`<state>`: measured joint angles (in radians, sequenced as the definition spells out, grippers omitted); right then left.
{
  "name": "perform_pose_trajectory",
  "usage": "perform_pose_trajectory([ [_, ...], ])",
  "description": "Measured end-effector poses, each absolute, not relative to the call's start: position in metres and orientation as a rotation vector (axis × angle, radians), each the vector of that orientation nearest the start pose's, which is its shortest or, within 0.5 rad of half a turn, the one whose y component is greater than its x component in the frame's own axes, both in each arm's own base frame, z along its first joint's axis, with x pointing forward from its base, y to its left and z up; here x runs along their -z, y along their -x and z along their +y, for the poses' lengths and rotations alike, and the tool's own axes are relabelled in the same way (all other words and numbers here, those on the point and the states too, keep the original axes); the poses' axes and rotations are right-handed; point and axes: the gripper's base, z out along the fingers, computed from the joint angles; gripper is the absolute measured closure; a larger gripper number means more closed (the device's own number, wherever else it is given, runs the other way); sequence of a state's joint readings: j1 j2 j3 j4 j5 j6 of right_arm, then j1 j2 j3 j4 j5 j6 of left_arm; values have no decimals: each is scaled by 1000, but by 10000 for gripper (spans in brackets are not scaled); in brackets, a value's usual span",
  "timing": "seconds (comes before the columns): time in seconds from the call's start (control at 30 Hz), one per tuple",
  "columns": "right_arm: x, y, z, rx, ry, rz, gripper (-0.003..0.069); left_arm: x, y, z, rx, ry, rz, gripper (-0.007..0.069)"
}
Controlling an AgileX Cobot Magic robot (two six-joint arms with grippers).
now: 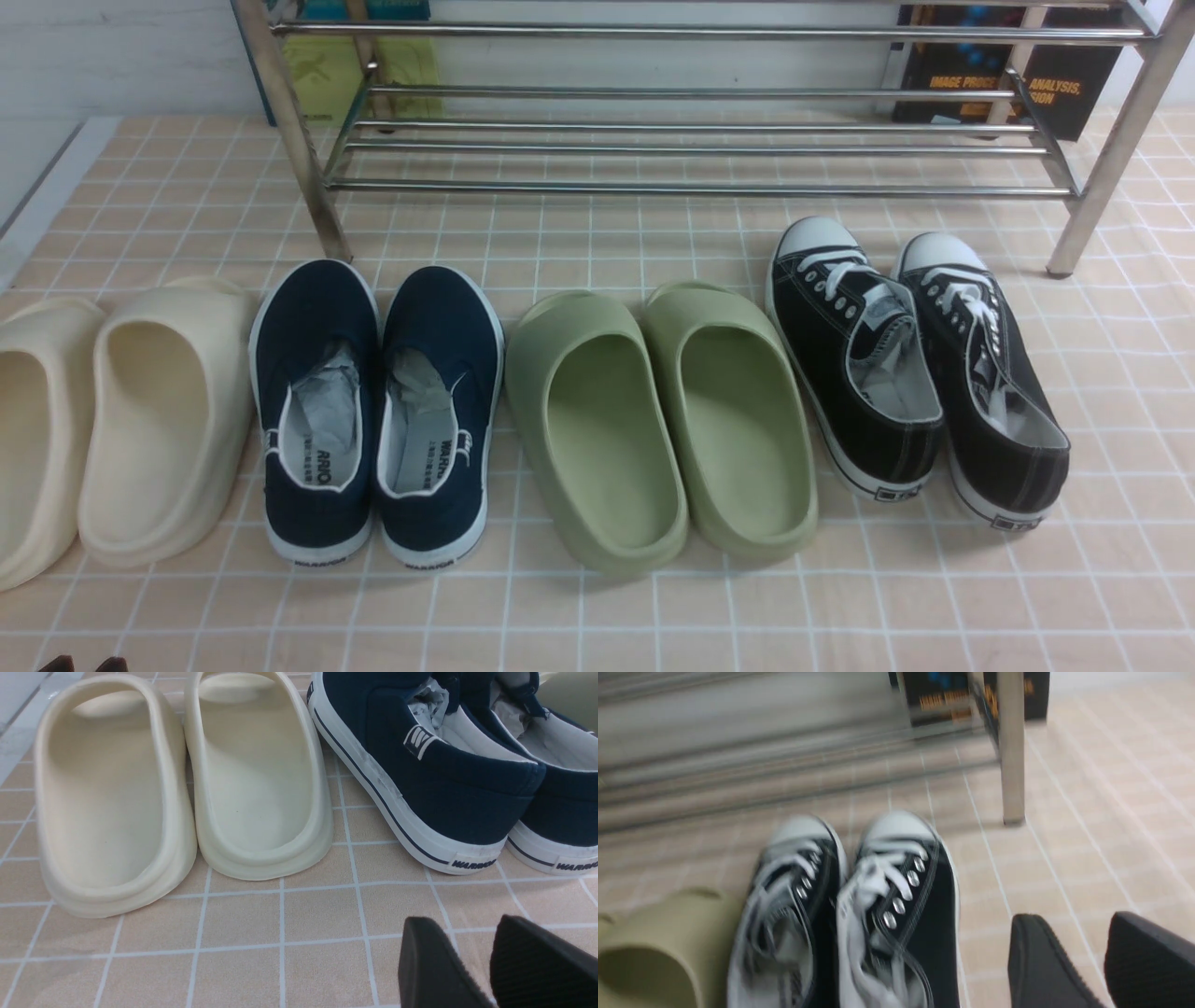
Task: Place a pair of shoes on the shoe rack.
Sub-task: Use the right arm to grab the shoe closest to it
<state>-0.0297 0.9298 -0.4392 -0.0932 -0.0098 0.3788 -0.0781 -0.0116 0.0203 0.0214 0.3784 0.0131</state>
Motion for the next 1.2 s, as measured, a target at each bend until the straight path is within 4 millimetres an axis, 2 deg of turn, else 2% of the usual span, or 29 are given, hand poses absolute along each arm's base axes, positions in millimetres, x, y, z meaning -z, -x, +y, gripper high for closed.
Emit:
perform_pose_trajectory([
  [0.1,-255,-207,2,-112,-275,2213,419,-173,-52,-3,24,-98,1868,385],
  [0.17,-260,-223,15,-68,-179,2370,400,-173,-52,-3,24,-98,1868,385],
  [0.27,-270,-241,36,-49,-28,2482,374,-173,-52,-3,24,-98,1868,385],
  [0.4,-276,-267,77,-124,188,2545,345,-173,-52,-3,24,-98,1868,385],
  [0.5,-273,-287,102,-194,273,2537,340,-173,-52,-3,24,-98,1868,385],
  [0.6,-259,-309,114,-208,294,2539,340,-173,-52,-3,24,-98,1868,385],
  [0.67,-254,-316,116,-208,294,2538,340,-173,-52,-3,24,-98,1868,385],
  [0.73,-235,-328,121,-205,295,2572,339,-173,-52,-3,24,-98,1868,385],
  [0.87,-211,-334,129,-212,297,2638,338,-173,-52,-3,24,-98,1868,385],
  [1.07,-207,-336,135,-217,313,2633,333,-173,-52,-3,24,-98,1868,385],
  [1.2,-208,-335,138,-225,321,2623,292,-173,-52,-3,24,-98,1868,385],
])
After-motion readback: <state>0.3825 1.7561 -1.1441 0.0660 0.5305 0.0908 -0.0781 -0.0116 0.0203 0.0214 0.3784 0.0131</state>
